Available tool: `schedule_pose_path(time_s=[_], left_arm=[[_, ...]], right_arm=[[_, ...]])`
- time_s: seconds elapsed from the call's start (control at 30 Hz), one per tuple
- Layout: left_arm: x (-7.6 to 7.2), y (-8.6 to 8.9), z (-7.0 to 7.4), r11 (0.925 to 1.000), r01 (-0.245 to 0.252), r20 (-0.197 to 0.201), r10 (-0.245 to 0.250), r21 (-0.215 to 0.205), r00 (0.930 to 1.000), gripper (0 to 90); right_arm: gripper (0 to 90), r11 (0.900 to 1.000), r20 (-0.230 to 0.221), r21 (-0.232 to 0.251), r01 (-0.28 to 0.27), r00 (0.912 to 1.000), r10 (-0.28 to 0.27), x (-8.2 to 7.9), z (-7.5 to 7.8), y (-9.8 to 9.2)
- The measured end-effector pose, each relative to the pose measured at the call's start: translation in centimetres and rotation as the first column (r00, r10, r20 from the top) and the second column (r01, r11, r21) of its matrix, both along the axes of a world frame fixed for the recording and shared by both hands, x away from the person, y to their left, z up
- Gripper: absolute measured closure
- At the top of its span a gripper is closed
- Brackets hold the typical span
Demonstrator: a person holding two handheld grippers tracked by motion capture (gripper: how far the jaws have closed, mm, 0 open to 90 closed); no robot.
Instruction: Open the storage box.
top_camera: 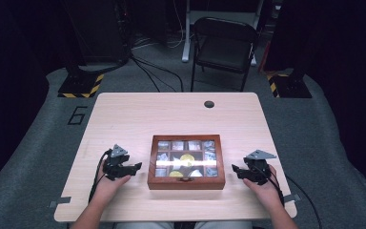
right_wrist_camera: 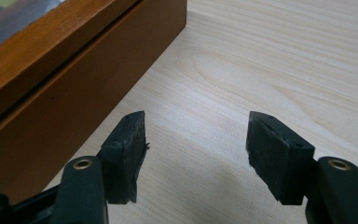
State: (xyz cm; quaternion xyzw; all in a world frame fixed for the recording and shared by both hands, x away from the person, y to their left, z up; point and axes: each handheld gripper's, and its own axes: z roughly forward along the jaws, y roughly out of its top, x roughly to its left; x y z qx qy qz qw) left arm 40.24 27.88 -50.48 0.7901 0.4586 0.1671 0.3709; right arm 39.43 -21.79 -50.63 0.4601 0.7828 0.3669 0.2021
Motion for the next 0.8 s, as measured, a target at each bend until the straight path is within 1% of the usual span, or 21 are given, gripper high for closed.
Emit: schedule_pose_path(time_s=[0.03, 0.13, 0.17, 0.2, 0.23, 0.27, 0.3, 0.37, 0.4, 0.43, 0.53, 0.6, 0.67, 0.7, 0.73, 0.8], left_arm=[[0.0, 0.0, 0.0, 0.9999, -0.006, 0.007, 0.006, -0.009, 1.0, 32.9], [-0.4, 0.3, 0.4, 0.9984, -0.005, -0.001, 0.005, -0.056, 1.0, 33.1], [-0.4, 0.3, 0.4, 0.9984, -0.005, -0.001, 0.005, -0.056, 1.0, 33.1], [-0.7, 0.3, 0.7, 0.9974, -0.005, 0.004, 0.005, -0.072, 1.0, 33.2], [-0.7, 0.3, 0.7, 0.9974, -0.005, 0.004, 0.005, -0.072, 1.0, 33.2], [-0.9, 0.4, 0.8, 0.9972, -0.003, 0.002, 0.003, -0.075, 1.0, 33.2], [-1.2, 0.3, 1.0, 0.9975, 0.002, 0.012, -0.001, -0.071, 0.9999, 33.2], [-1.4, 0.2, 1.2, 0.9986, 0.008, 0.019, -0.007, -0.052, 0.9998, 33.2], [-1.5, 0.1, 1.3, 0.9987, 0.006, 0.026, -0.005, -0.051, 0.9997, 33.2], [-1.6, 0.1, 1.4, 0.9987, 0.016, 0.021, -0.015, -0.047, 0.9997, 33.2], [-1.9, 0.0, 1.5, 0.9982, 0.011, 0.025, -0.01, -0.059, 0.9996, 33.2], [-2.1, 0.0, 1.7, 0.9971, 0.016, 0.019, -0.015, -0.074, 0.9997, 33.2], [-2.2, 0.1, 1.8, 0.9969, 0.017, 0.017, -0.016, -0.076, 0.9997, 33.2], [-2.3, 0.1, 1.8, 0.9965, 0.011, 0.018, -0.009, -0.083, 0.9998, 33.2], [-2.3, 0.1, 1.9, 0.9961, 0.014, 0.011, -0.013, -0.087, 0.9999, 33.2], [-2.4, 0.1, 1.9, 0.996, 0.011, 0.011, -0.011, -0.088, 0.9999, 33.2]], right_arm=[[37.8, 1.0, -0.001, 0.001, -0.002, 1.0, 0.002, -0.1, 0.1, -0.1], [38.3, 1.0, 0.013, 0.011, 0.0, 0.9999, 0.0, -0.5, 0.5, -0.1], [38.3, 1.0, 0.013, 0.011, 0.0, 0.9999, 0.0, -0.5, 0.5, -0.1], [38.5, 1.0, 0.024, 0.014, -0.013, 0.9996, 0.012, -0.8, 0.8, -0.2], [38.5, 1.0, 0.024, 0.014, -0.013, 0.9996, 0.012, -0.8, 0.8, -0.2], [38.7, 1.0, 0.033, 0.021, -0.011, 0.9994, 0.01, -1.0, 1.1, -0.3], [38.7, 1.0, 0.037, 0.023, -0.006, 0.9993, 0.005, -1.2, 1.3, -0.4], [38.7, 0.999, 0.041, 0.036, -0.003, 0.9992, 0.001, -1.4, 1.5, -0.6], [38.7, 0.999, 0.046, 0.037, 0.001, 0.999, -0.003, -1.5, 1.6, -0.6], [38.7, 0.999, 0.046, 0.041, -0.001, 0.9989, -0.001, -1.5, 1.7, -0.7], [39.0, 0.999, 0.05, 0.052, 0.005, 0.9987, -0.007, -1.7, 1.8, -0.9], [40.1, 0.998, 0.047, 0.068, 0.003, 0.9989, -0.006, -1.9, 2.0, -1.0], [40.1, 0.998, 0.052, 0.066, 0.004, 0.9986, -0.007, -2.0, 2.1, -1.1], [40.1, 0.997, 0.05, 0.071, 0.008, 0.9987, -0.011, -2.2, 2.2, -1.1], [40.1, 0.997, 0.047, 0.08, 0.007, 0.9988, -0.011, -2.3, 2.2, -1.1], [40.1, 0.997, 0.05, 0.078, 0.006, 0.9987, -0.01, -2.3, 2.3, -1.1]])
